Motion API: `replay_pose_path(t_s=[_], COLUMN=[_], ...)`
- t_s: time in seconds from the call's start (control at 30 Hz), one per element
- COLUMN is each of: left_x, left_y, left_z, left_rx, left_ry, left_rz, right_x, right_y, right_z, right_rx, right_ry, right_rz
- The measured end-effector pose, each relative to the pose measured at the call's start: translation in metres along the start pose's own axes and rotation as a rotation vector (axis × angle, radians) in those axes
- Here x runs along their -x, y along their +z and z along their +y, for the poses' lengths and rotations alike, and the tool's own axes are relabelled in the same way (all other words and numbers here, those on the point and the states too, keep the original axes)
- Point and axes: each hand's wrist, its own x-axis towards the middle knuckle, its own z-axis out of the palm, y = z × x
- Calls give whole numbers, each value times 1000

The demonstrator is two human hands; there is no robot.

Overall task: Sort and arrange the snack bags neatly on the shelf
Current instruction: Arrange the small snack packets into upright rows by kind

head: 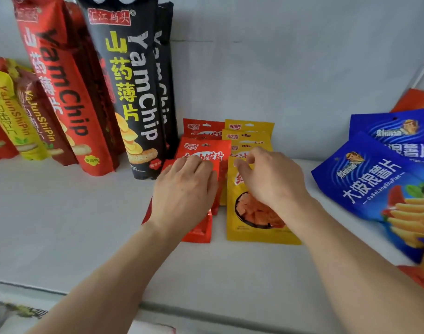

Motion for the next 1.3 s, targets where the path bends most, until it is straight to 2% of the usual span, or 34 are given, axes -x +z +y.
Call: replay_pose_path(t_s=[0.13, 0.3, 0.53, 0.63, 0.73, 0.83, 0.9, 1.0, 1.07, 1.17, 1.3], left_x=[-10, -17, -7, 0, 2, -3, -8, -12, -10, -8, -13], left_y=[3, 10, 14, 20, 19, 17, 14, 11, 10, 11, 10], left_z=[28, 92, 204, 249, 286, 313, 326, 344, 352, 358, 350], left_rx=[73, 151, 233, 275, 410, 571, 696, 742, 729, 732, 978], left_ry=[70, 214, 280, 196, 25, -233, -368, -420, -405, -410, -636], left_rz=[16, 79, -3, -86, -195, -421, -552, -713, -756, -774, -720], right_x=[11, 47, 111, 145, 180, 212, 229, 252, 261, 263, 251], right_y=[-13, -32, -83, -113, -136, -147, -148, -139, -130, -121, -126], right_z=[39, 94, 180, 217, 248, 270, 279, 288, 287, 276, 263], right_rx=[94, 181, 165, 113, 49, -76, -162, -235, -268, -281, -312], right_ry=[13, 84, 119, 157, 195, 253, 361, 555, 623, 618, 571], right_rz=[73, 52, 156, 263, 367, 380, 381, 298, 208, 117, 175])
